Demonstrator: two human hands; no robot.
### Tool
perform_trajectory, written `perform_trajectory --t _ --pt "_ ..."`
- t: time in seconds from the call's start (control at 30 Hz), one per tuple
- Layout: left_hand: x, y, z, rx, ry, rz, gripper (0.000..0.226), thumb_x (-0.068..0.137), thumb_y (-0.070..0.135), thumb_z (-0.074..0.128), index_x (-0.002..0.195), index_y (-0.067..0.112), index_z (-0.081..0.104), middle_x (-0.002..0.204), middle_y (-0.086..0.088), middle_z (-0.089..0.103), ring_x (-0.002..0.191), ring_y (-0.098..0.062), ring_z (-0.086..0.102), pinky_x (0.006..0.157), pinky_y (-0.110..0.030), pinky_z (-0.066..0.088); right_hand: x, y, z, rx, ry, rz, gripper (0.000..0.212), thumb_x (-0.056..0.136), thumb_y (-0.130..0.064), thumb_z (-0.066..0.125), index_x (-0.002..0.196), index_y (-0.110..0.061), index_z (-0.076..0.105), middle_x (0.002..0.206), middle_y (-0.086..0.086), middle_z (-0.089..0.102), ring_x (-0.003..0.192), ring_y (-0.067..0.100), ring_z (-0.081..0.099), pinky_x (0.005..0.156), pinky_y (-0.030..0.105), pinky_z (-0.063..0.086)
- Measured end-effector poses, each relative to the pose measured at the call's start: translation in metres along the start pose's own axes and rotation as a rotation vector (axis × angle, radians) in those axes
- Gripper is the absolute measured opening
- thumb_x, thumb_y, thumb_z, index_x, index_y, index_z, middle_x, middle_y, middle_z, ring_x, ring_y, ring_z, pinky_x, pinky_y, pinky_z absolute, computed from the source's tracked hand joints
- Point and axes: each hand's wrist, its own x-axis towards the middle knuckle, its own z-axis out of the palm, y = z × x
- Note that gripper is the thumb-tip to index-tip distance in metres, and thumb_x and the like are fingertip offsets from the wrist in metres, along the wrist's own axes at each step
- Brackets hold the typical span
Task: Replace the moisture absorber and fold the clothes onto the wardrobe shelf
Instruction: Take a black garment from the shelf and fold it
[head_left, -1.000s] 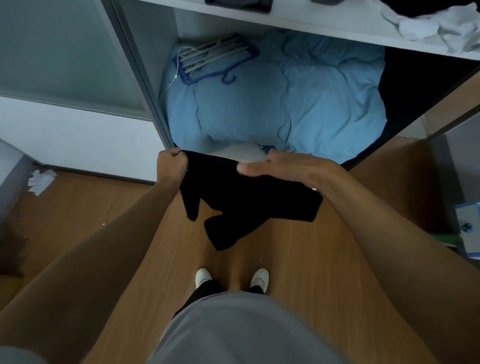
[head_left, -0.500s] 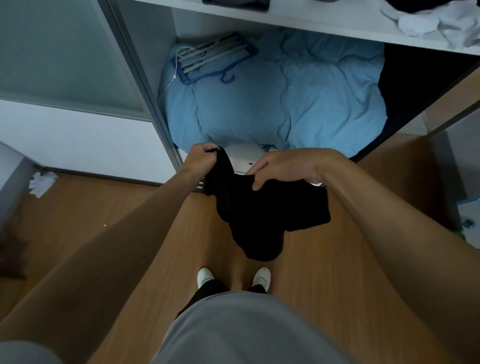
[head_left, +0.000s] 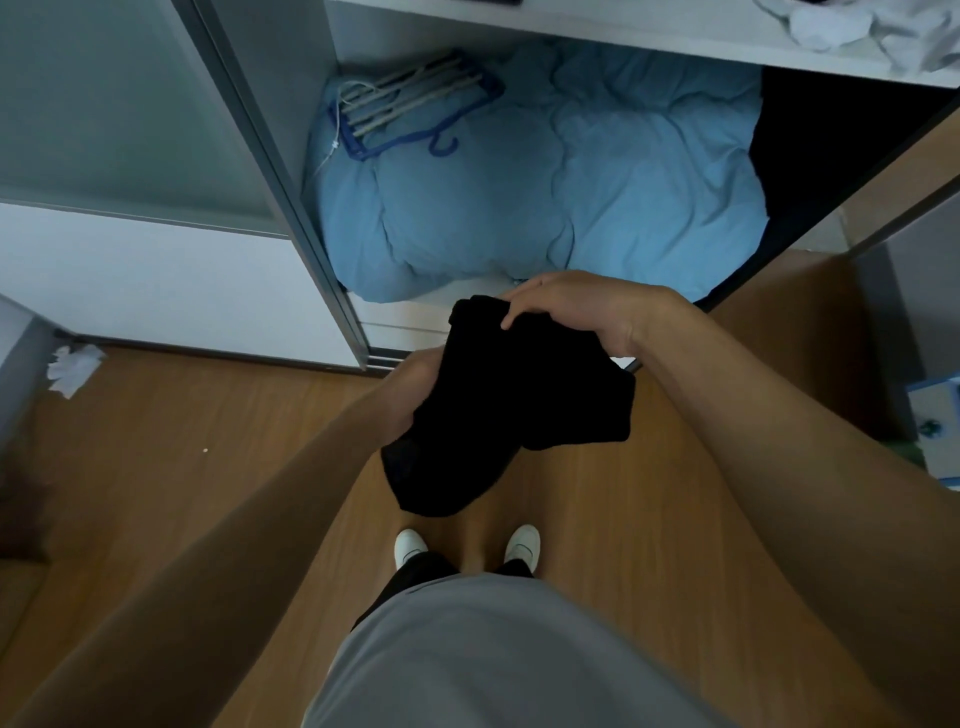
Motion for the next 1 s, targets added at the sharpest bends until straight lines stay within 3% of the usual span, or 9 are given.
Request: perform_trajectory --t 0.1,0.23,0.33,0.47,0.6,0.7,0.8,0.9,1.0 --pt "-0.01 -0.013 -0.015 -0.17 -0.265 0.078 0.044 0.096 0.06 0.041 0.122 0.033 0.064 0.128 0.011 0.066 0.118 -0.005 0.062 0.093 -0.018 0.051 0.004 0.003 -0.006 0.12 0.092 0.037 0.004 0.077 -0.018 0.075 0.076 -0.02 0.072 0.063 -0.001 0.069 0.058 0.013 0.067 0.058 0.024 0.057" --pt "-0.019 -0.001 -0.009 0.213 -0.174 0.188 0.03 0.09 0.052 0.062 0.102 0.026 0.071 0.094 0.009 0.076 0.095 -0.012 0.072 0.075 -0.016 0.053 0.009 0.006 -0.01 0.205 0.071 0.084 0.022 0.081 -0.018 0.073 0.059 -0.019 0.07 0.063 0.002 0.066 0.055 0.015 0.064 0.053 0.022 0.054" --pt "-0.02 0.005 -0.006 0.186 -0.134 0.166 0.025 0.096 0.04 0.058 0.087 0.022 0.072 0.075 0.01 0.073 0.076 -0.009 0.073 0.062 -0.012 0.05 0.006 0.001 -0.013 0.268 0.075 0.122 0.013 0.087 -0.023 0.071 0.084 -0.01 0.072 0.078 0.007 0.071 0.066 0.018 0.067 0.065 0.028 0.059" --pt "-0.023 0.006 -0.007 0.033 -0.22 0.157 0.035 0.094 0.037 0.059 0.063 0.03 0.074 0.061 0.011 0.066 0.06 -0.002 0.067 0.054 -0.012 0.046 0.005 -0.007 -0.036 0.649 0.12 -0.063 0.04 0.091 -0.027 0.063 0.122 -0.002 0.067 0.117 0.015 0.072 0.102 0.026 0.07 0.085 0.036 0.06" --pt "-0.021 0.012 0.0 -0.283 -0.237 0.158 0.024 0.091 0.029 0.058 0.081 0.026 0.08 0.079 0.006 0.074 0.078 -0.009 0.073 0.065 -0.019 0.054 0.01 0.026 -0.048 0.934 0.209 -0.119 0.06 0.097 -0.054 0.046 0.133 -0.008 0.058 0.11 0.012 0.067 0.094 0.024 0.068 0.083 0.034 0.057" --pt "-0.021 0.023 0.002 -0.443 -0.175 0.148 0.026 0.093 0.032 0.058 0.11 0.018 0.073 0.103 -0.001 0.074 0.1 -0.017 0.071 0.08 -0.027 0.056 0.017 0.077 -0.032 0.799 0.175 0.062 0.079 0.09 -0.073 0.04 0.133 -0.009 0.059 0.123 0.008 0.062 0.11 0.025 0.06 0.104 0.039 0.044" --pt "-0.021 0.034 0.003 -0.45 -0.116 0.127 0.041 0.096 0.034 0.052 0.129 0.012 0.061 0.119 -0.004 0.07 0.113 -0.021 0.066 0.092 -0.03 0.054 0.019 0.109 -0.012 0.762 0.034 0.209 0.098 0.077 -0.084 0.046 0.136 -0.007 0.055 0.131 0.011 0.062 0.115 0.03 0.06 0.1 0.047 0.048" --pt "-0.02 0.037 0.0 -0.436 -0.09 0.118 0.034 0.1 0.038 0.049 0.122 0.017 0.065 0.117 -0.002 0.073 0.112 -0.019 0.068 0.084 -0.027 0.057 0.018 0.11 -0.002 0.719 -0.065 0.228 0.096 0.063 -0.078 0.067 0.136 -0.016 0.052 0.132 0.009 0.062 0.114 0.03 0.064 0.077 0.044 0.06" --pt "-0.018 0.037 -0.007 -0.419 -0.078 0.101 0.034 0.098 0.044 0.054 0.121 0.022 0.065 0.121 -0.001 0.072 0.115 -0.019 0.067 0.081 -0.025 0.057 0.022 0.104 -0.004 0.475 0.062 0.13 0.061 0.084 -0.048 0.073 0.134 -0.015 0.057 0.13 0.008 0.065 0.119 0.029 0.063 0.098 0.044 0.053"
